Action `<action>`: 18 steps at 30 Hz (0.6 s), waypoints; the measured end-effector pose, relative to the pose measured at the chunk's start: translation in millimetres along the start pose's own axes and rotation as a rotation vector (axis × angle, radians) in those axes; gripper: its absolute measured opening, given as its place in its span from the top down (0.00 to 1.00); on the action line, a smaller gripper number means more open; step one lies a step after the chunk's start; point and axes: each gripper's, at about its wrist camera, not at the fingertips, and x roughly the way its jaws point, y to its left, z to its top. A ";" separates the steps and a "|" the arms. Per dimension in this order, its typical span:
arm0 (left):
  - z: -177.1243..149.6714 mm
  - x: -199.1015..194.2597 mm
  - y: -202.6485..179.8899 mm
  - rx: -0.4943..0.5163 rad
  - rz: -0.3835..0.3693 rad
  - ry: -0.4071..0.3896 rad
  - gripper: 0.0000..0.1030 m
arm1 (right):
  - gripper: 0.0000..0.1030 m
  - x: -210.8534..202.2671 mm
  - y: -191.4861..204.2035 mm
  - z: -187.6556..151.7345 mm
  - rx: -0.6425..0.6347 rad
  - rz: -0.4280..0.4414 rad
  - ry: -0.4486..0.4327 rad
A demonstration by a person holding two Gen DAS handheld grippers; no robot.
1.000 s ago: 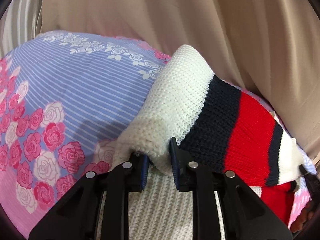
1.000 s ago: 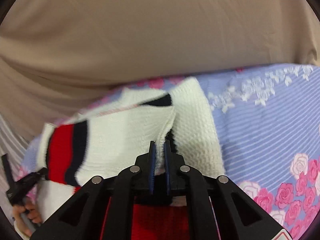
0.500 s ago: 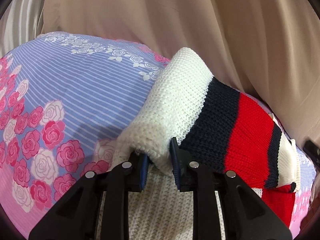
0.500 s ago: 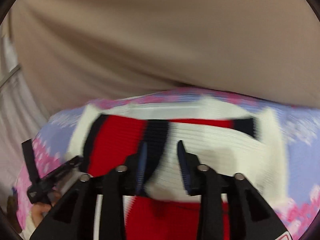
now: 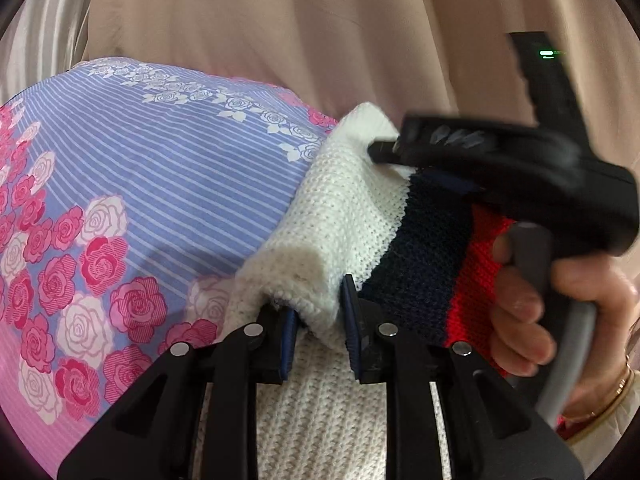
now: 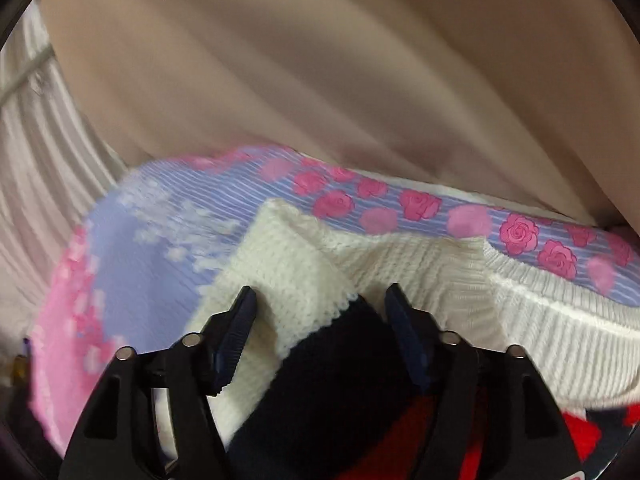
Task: Fold small clothes
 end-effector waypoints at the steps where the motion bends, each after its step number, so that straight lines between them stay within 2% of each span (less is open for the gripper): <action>1: 0.0 0.0 0.0 -0.001 0.000 -0.001 0.80 | 0.92 -2.5 0.0 3.3 0.013 0.015 -0.002; 4: 0.2 0.3 -0.4 0.004 0.005 -0.001 0.80 | 0.93 -25.1 4.3 17.0 0.000 -0.004 -0.119; 6: -0.3 -0.4 -3.0 0.008 0.009 -0.002 0.80 | 0.94 -23.8 3.2 22.1 0.019 0.005 -0.136; 8: -0.5 -0.2 -4.7 0.011 0.012 -0.001 0.80 | 0.94 3.0 0.7 21.4 -0.001 -0.055 -0.072; 9: -0.6 -0.9 -7.6 0.011 0.012 -0.001 0.80 | 0.94 25.9 -1.3 16.5 -0.009 -0.096 -0.001; 10: -0.3 -1.6 -7.6 0.010 0.011 -0.001 0.80 | 0.93 37.3 -2.4 12.5 -0.013 -0.117 0.022; 11: -0.3 -1.2 -7.7 0.009 0.008 0.000 0.80 | 0.93 35.1 -2.8 12.9 -0.009 -0.118 0.009; 13: -0.6 -0.5 -7.5 0.005 0.003 -0.001 0.80 | 0.92 20.8 -6.3 16.3 0.035 -0.092 -0.014; 16: -0.2 -0.4 -4.5 0.002 -0.002 0.000 0.80 | 0.90 -34.5 -18.9 6.1 0.085 -0.023 -0.124; 18: -0.2 -0.2 -3.8 0.000 -0.003 0.000 0.80 | 0.87 -81.8 -35.3 -18.0 0.087 -0.069 -0.189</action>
